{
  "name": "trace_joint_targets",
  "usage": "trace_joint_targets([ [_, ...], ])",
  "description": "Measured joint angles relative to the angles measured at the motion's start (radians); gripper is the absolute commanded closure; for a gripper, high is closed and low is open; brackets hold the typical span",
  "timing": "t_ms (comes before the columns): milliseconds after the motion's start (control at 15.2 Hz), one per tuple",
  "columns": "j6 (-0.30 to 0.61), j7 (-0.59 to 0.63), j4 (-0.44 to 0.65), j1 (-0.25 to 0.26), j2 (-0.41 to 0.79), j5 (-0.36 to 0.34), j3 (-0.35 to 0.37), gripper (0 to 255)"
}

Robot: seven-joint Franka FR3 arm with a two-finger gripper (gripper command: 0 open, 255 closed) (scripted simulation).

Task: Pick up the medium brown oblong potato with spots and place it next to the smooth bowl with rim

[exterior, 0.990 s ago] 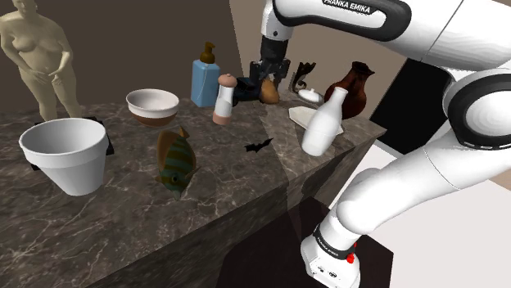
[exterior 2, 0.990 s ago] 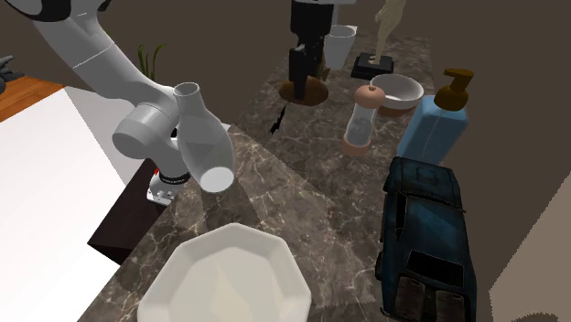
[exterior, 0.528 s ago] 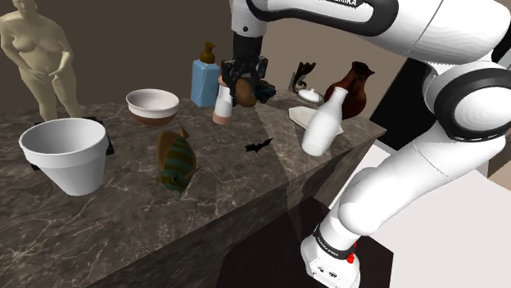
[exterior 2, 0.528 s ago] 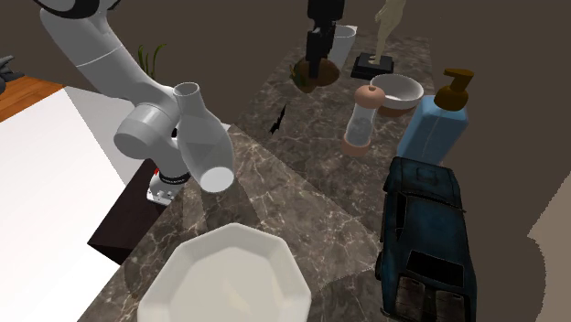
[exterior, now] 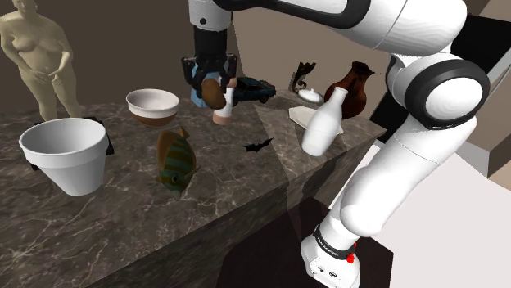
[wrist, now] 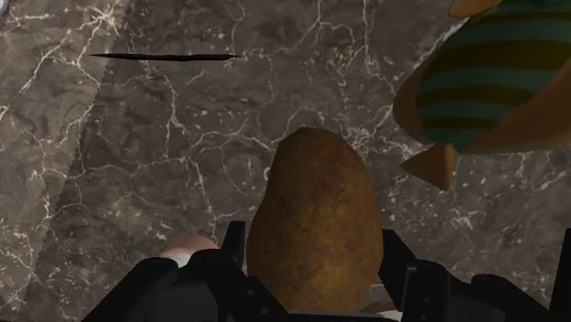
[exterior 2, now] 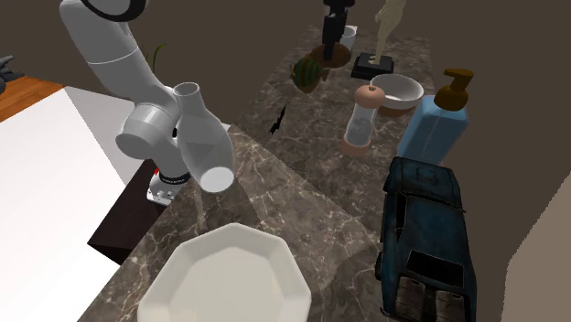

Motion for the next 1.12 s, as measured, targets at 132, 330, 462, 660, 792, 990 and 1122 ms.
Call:
trace_joint_targets([
  [132,-0.008,0.047,0.046,0.021,0.047,-0.012,0.027,255],
  [330,0.021,0.068,0.029,0.028,0.062,-0.014,0.035,255],
  [462,0.047,0.070,0.001,0.028,0.060,-0.014,0.034,255],
  [660,0.089,0.071,-0.050,0.026,0.050,-0.010,0.032,255],
  [792,0.119,0.072,-0.084,0.025,0.045,-0.008,0.031,255],
  [990,0.157,0.075,-0.127,0.025,0.040,-0.007,0.031,255],
  [1122,0.186,0.076,-0.156,0.024,0.040,-0.007,0.029,255],
])
